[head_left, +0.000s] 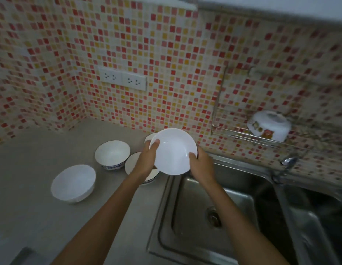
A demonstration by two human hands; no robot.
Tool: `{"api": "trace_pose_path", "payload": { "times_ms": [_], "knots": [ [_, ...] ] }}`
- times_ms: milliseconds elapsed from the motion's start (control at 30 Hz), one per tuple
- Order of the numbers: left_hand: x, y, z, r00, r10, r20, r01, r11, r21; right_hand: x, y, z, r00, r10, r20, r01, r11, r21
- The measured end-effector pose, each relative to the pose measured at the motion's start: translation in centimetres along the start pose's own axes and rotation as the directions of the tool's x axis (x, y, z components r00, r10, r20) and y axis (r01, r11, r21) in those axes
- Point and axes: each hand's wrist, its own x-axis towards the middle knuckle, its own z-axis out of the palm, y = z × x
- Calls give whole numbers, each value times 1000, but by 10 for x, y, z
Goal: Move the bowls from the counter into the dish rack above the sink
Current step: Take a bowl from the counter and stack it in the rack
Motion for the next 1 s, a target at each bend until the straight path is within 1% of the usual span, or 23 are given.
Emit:
{"api": "trace_pose_path", "payload": {
  "times_ms": [67,133,200,233,300,367,433,500,567,633,667,700,767,833,933,1000],
  "knots": [
    [2,22,29,995,77,69,-76,997,-15,9,-3,-32,996,-47,-73,47,999,10],
    [7,43,55,982,130,137,-122,990,-70,16,-7,-64,983,-96,-153,101,995,19],
    [14,61,77,947,184,263,-145,977,-159,23,-9,-94,963,-129,-237,146,988,56],
    [16,69,88,932,202,301,-155,973,-174,26,-9,-109,948,-137,-286,163,984,66],
    [21,83,106,923,253,290,-211,963,-168,36,-5,-137,894,-181,-410,200,980,4],
    [14,100,123,903,349,252,-329,937,-117,49,7,-160,836,-246,-490,233,968,-88],
    [10,113,138,859,448,248,-446,893,-66,66,27,-175,831,-261,-492,187,963,-194],
    [15,120,151,823,488,291,-505,863,-20,78,46,-183,844,-266,-466,113,937,-331],
    [28,121,164,792,500,350,-550,834,53,84,64,-187,857,-271,-438,56,894,-445],
    [36,123,177,808,452,378,-528,841,122,86,84,-190,886,-221,-407,-13,867,-499],
    [37,123,184,809,450,378,-530,836,141,87,94,-190,898,-191,-397,-48,854,-519],
    [37,123,192,794,476,378,-560,815,150,87,102,-190,902,-182,-392,-71,832,-550],
    [39,123,206,733,560,387,-660,724,200,87,109,-189,888,-217,-406,-91,783,-615],
    [46,119,216,677,601,426,-734,595,328,88,110,-186,871,-251,-423,-95,758,-645],
    [57,107,230,599,626,500,-792,369,487,89,110,-185,867,-272,-417,-81,749,-657],
    [62,101,238,571,613,546,-788,222,575,88,111,-185,863,-285,-418,-72,749,-658]
  ]
}}
